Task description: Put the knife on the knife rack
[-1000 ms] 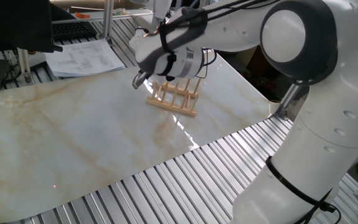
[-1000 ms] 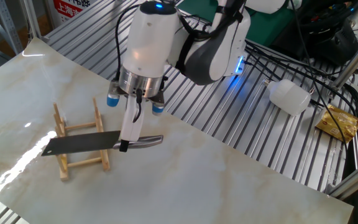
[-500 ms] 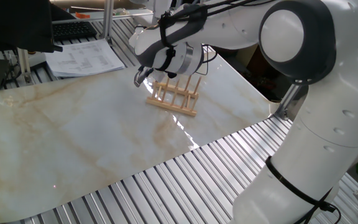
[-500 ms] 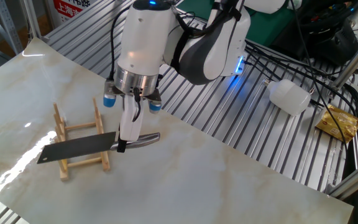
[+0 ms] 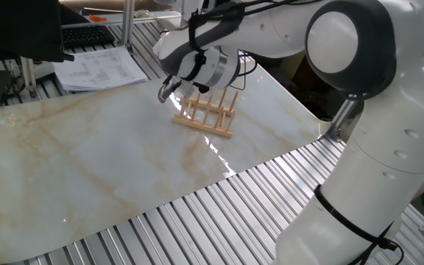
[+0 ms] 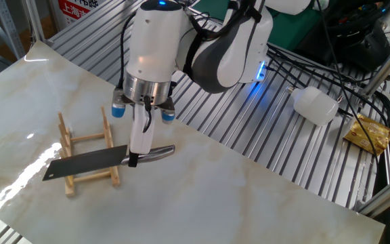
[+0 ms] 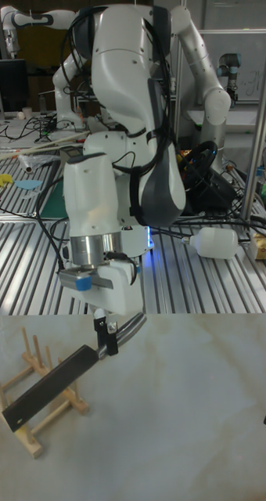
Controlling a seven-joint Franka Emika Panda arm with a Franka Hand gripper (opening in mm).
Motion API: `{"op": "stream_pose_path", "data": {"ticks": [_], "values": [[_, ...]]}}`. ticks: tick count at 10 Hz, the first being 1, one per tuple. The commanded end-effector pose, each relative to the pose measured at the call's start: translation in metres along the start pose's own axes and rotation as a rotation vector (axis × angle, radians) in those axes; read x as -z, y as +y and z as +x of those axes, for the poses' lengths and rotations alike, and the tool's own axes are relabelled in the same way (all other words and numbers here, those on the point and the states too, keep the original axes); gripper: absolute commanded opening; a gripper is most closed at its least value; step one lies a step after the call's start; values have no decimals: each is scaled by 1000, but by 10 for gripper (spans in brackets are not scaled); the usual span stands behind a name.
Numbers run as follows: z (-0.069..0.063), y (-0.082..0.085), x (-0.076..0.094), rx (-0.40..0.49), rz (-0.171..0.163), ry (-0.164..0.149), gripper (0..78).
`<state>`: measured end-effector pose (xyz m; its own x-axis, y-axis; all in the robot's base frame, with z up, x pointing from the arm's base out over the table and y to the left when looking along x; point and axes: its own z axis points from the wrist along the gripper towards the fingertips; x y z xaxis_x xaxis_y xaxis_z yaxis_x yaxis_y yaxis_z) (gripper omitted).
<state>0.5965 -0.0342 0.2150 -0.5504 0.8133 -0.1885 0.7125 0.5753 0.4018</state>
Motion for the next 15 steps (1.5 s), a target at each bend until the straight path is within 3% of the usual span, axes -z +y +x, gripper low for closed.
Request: {"op": "stream_pose_path", "data": {"ticks": [1, 5, 11, 15], "values": [[-3, 3, 2, 68, -117, 73, 19], [-9, -6, -5, 104, -135, 73, 19], [-10, -6, -5, 109, -112, 54, 19], [-10, -7, -5, 95, -116, 54, 19]]}}
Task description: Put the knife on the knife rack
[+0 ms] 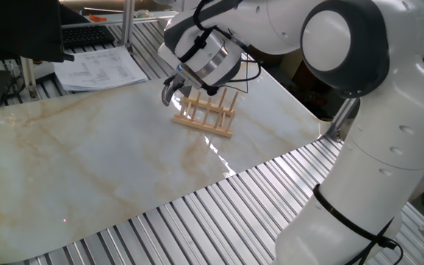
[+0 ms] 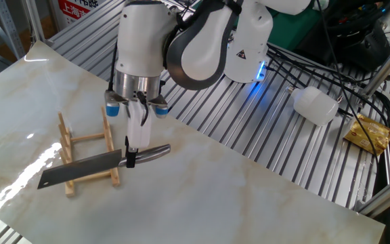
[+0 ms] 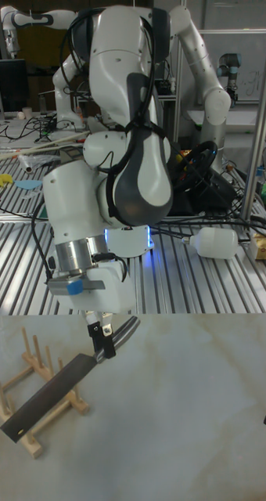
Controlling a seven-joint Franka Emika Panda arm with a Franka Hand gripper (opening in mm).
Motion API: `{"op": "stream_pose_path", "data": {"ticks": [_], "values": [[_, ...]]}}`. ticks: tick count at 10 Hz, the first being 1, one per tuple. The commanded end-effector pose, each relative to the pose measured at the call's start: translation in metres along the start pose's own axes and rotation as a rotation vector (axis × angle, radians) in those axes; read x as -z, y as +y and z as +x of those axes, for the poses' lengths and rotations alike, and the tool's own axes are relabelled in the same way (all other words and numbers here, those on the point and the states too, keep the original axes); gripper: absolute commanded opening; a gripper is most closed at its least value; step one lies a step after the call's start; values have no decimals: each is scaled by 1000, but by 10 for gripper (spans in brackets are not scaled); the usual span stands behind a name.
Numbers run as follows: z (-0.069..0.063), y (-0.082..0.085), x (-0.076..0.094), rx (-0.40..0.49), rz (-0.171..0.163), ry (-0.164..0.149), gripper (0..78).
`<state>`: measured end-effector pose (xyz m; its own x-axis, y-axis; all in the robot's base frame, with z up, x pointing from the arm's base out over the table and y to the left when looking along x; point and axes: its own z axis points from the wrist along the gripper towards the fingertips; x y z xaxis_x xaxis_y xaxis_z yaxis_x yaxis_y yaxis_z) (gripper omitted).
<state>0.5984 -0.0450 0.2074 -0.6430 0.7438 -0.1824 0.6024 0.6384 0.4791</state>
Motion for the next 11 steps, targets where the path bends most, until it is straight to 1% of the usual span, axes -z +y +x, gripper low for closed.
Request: {"op": "stream_pose_path", "data": {"ticks": [1, 5, 7, 11], "values": [[-3, 0, 2, -5, -13, 1, 19], [-9, -11, 0, 17, -38, 20, 19], [-9, -11, 0, 15, -49, 32, 19], [-5, -12, -1, 12, -68, 36, 19]]}}
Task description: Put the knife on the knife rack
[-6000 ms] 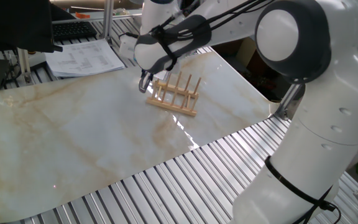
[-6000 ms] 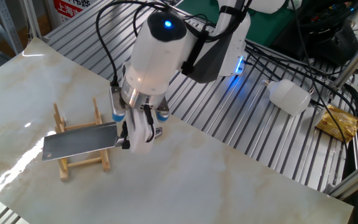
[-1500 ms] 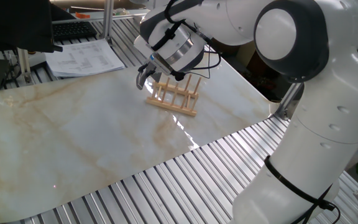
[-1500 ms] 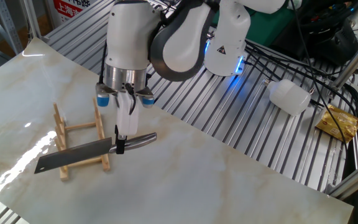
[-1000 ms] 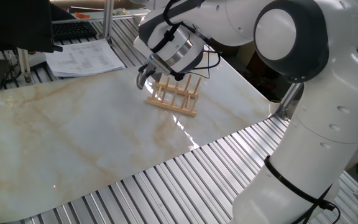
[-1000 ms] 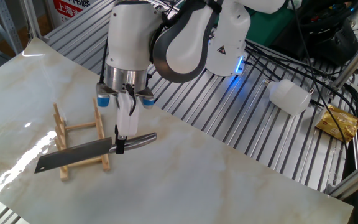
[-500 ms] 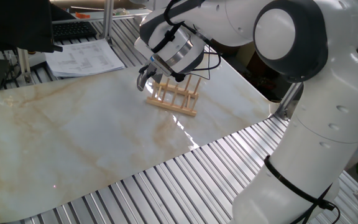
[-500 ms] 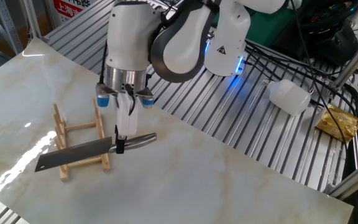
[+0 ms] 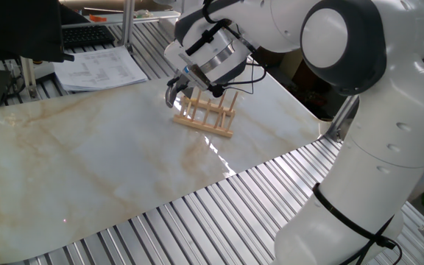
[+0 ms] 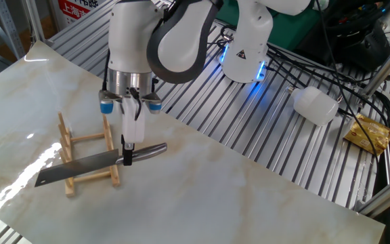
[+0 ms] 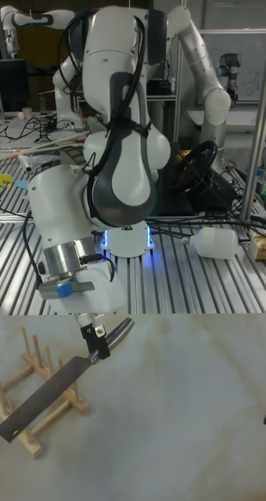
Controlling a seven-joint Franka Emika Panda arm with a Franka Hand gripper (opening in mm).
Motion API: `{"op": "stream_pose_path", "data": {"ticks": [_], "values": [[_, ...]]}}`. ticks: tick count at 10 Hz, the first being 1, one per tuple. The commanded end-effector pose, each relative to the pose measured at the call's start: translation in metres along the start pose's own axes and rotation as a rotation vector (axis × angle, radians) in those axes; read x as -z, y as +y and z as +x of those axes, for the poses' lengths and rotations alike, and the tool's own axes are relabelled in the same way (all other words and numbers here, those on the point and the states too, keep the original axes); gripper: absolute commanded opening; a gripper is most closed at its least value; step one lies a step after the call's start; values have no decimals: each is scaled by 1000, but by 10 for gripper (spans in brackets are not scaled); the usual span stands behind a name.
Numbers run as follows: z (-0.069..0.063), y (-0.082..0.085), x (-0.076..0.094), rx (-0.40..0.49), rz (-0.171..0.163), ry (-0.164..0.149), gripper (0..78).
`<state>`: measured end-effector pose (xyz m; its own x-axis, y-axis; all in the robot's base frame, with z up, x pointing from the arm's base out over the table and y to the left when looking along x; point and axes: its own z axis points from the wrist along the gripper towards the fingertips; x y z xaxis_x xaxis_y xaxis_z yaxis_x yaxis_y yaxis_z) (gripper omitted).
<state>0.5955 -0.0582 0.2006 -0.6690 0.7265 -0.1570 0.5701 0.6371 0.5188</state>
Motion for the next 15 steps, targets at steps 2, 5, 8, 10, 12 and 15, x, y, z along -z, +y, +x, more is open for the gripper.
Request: {"op": "stream_pose_path", "data": {"ticks": [2, 5, 8, 10, 12, 15], "values": [[5, -1, -1, -3, -21, -4, 19], [5, -6, -1, 2, -25, 2, 19], [3, -9, -2, -1, -30, 6, 19], [3, -10, -2, -6, -36, 12, 19], [3, -11, -2, -6, -51, 20, 19], [3, -11, -2, -11, -67, 12, 19]]}}
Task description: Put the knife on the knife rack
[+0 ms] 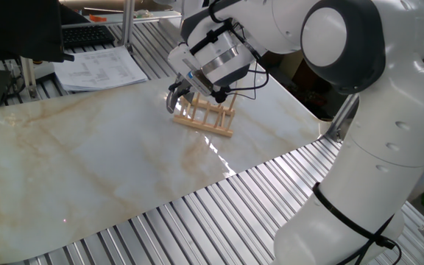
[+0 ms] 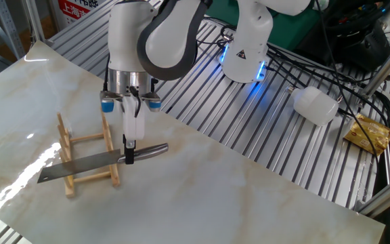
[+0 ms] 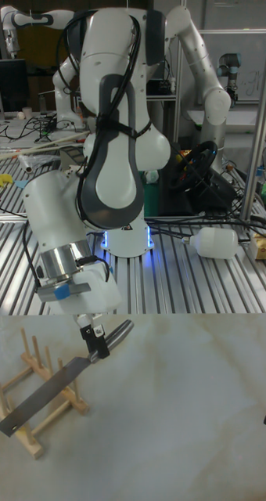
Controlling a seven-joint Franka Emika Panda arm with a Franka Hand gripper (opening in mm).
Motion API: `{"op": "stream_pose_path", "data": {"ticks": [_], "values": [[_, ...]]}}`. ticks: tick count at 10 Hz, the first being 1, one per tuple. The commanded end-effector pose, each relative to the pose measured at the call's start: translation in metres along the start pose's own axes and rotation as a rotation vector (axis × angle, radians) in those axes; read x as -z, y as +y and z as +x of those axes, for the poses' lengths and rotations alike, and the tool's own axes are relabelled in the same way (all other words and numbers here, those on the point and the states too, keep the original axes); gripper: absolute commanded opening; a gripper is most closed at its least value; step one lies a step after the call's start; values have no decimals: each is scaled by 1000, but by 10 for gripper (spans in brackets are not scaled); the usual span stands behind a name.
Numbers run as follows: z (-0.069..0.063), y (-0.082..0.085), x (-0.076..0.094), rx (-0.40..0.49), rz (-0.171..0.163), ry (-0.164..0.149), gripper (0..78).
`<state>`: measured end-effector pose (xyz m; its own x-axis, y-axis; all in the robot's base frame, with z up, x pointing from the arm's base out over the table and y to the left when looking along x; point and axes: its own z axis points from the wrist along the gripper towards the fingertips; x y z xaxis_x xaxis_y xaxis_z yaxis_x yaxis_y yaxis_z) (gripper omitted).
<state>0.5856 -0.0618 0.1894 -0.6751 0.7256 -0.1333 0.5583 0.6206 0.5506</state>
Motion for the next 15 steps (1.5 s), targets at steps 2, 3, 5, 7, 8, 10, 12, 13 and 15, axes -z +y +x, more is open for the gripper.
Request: {"op": "stream_pose_path", "data": {"ticks": [2, 3, 5, 7, 8, 10, 12, 13, 15], "values": [[-3, 3, 2, -5, -42, -6, 19], [-3, 3, 2, -8, -48, -3, 19], [-3, 3, 2, -15, -66, 12, 19], [-2, 1, 0, -17, -80, 25, 19], [-2, -2, -1, -17, -89, 32, 19], [-2, -8, -4, -16, -109, 46, 19], [-2, -9, -4, -16, -121, 58, 19], [-2, -9, -4, -16, -121, 58, 19], [-3, -10, -4, -14, -135, 76, 19]]}}
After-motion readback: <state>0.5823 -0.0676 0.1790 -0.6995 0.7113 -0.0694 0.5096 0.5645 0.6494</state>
